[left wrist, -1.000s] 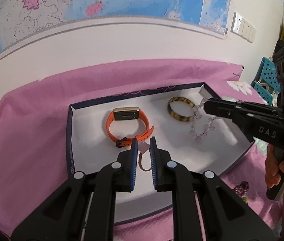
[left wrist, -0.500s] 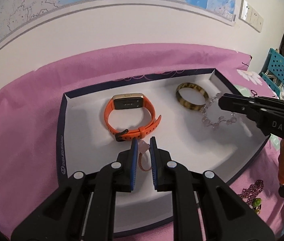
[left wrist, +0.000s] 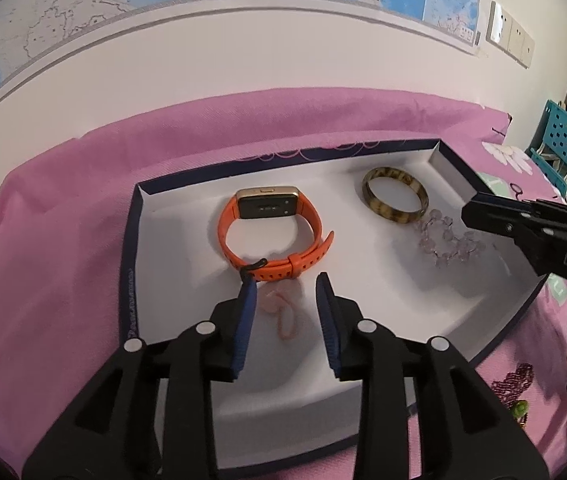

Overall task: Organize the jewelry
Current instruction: 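Carry the pendant with the left gripper into the tray while the right carries the beads there, releasing both, then withdraw both grippers from the tray toward the remaining rings and necklace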

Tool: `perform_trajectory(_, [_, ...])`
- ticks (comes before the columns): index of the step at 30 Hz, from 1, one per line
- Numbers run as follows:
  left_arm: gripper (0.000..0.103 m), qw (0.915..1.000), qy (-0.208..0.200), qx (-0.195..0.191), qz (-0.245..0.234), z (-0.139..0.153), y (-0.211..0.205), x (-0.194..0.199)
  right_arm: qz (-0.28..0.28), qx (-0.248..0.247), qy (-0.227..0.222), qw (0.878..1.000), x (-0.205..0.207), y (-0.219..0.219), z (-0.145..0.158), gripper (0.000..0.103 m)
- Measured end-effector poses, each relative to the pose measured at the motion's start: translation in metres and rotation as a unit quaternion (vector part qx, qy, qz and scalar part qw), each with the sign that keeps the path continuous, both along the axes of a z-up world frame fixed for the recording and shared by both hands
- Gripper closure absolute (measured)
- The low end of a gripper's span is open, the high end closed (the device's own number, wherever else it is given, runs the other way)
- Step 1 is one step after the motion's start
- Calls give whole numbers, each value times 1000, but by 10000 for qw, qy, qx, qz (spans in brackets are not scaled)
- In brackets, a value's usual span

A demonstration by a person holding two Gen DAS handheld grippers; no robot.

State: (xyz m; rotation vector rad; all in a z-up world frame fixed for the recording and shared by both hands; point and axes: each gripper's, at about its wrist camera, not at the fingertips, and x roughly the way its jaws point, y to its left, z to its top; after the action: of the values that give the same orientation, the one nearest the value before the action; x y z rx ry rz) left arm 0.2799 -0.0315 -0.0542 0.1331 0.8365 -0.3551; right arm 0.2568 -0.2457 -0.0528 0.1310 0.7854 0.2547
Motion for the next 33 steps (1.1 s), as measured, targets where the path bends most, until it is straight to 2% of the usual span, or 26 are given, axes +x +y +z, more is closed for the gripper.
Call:
perform_trajectory(3, [61,9999,-81,-103,57,10,6,-6,38,-34,-117,9999,-11,-1,7,73])
perform_trajectory(9, [52,9991,-370,-213,73,33,15,-27,295,-68,-359,9989,-48,-3,20,67])
perform_trajectory(15, [51,9978,-561,-362,34,46,32,-60,582,-196,-343,9975,-85,-4,17,67])
perform_trajectory(20, [51,9975,-594,-379,11,43,44,-90,696,-422,-153,9966,-110,-4,1,67])
perform_trajectory(33, [51,9987,-345,-356,-142,15,53,-132,834,-337,240,9957,-126,1,-27,67])
